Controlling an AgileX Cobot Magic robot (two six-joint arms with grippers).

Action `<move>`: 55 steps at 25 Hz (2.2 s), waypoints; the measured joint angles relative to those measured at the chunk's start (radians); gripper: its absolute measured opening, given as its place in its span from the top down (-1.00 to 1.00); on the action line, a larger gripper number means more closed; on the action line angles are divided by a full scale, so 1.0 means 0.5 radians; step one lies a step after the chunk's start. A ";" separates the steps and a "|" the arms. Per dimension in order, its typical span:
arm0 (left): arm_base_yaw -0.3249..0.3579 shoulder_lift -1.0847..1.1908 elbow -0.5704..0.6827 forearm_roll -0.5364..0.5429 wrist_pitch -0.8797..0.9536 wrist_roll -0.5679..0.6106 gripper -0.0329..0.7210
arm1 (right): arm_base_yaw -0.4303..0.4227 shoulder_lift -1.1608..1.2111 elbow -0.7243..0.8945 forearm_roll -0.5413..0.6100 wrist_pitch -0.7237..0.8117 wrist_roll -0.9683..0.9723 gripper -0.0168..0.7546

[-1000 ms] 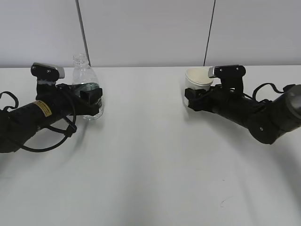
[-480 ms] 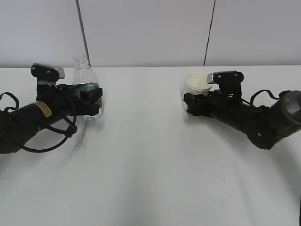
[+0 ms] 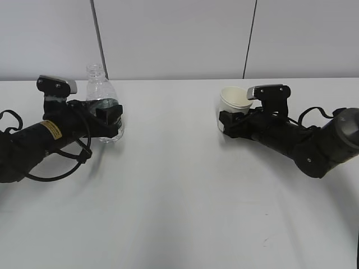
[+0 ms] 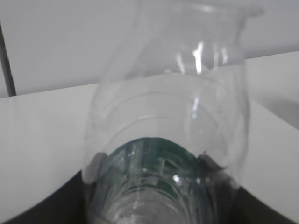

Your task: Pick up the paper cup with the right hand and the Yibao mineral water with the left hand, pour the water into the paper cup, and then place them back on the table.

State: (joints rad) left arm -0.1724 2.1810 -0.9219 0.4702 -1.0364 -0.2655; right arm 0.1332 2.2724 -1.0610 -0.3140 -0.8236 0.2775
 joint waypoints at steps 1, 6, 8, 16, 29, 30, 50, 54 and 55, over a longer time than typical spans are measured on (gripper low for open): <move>0.000 0.000 0.000 0.000 0.000 0.000 -0.08 | 0.000 0.000 0.000 0.000 0.000 0.000 -0.36; 0.000 0.000 0.000 0.000 0.002 0.005 -0.17 | 0.000 0.000 0.000 0.000 0.000 0.000 -0.36; 0.000 0.000 0.000 0.000 0.004 0.005 -0.18 | 0.000 0.000 0.000 -0.008 0.000 0.000 -0.41; 0.000 0.000 0.000 -0.002 0.007 0.006 -0.19 | 0.000 0.000 0.000 -0.021 0.018 0.000 -0.74; 0.000 0.000 0.000 -0.002 0.007 0.006 -0.20 | 0.000 -0.036 0.044 -0.021 0.050 0.004 -0.72; 0.000 0.000 0.000 -0.002 0.007 0.006 -0.20 | 0.000 -0.045 0.058 -0.021 0.050 0.007 -0.72; 0.000 0.000 0.000 -0.002 0.007 0.006 -0.20 | 0.000 -0.222 0.369 -0.021 -0.055 0.007 -0.59; 0.000 0.000 0.000 -0.002 0.007 0.006 -0.23 | 0.000 -0.338 0.491 -0.021 -0.067 0.007 -0.59; 0.000 0.000 0.000 -0.002 0.007 0.006 -0.26 | 0.000 -0.369 0.524 -0.021 -0.067 0.007 -0.59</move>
State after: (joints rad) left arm -0.1724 2.1810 -0.9219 0.4691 -1.0327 -0.2625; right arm 0.1332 2.0877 -0.7987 -0.3245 -0.8569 0.2810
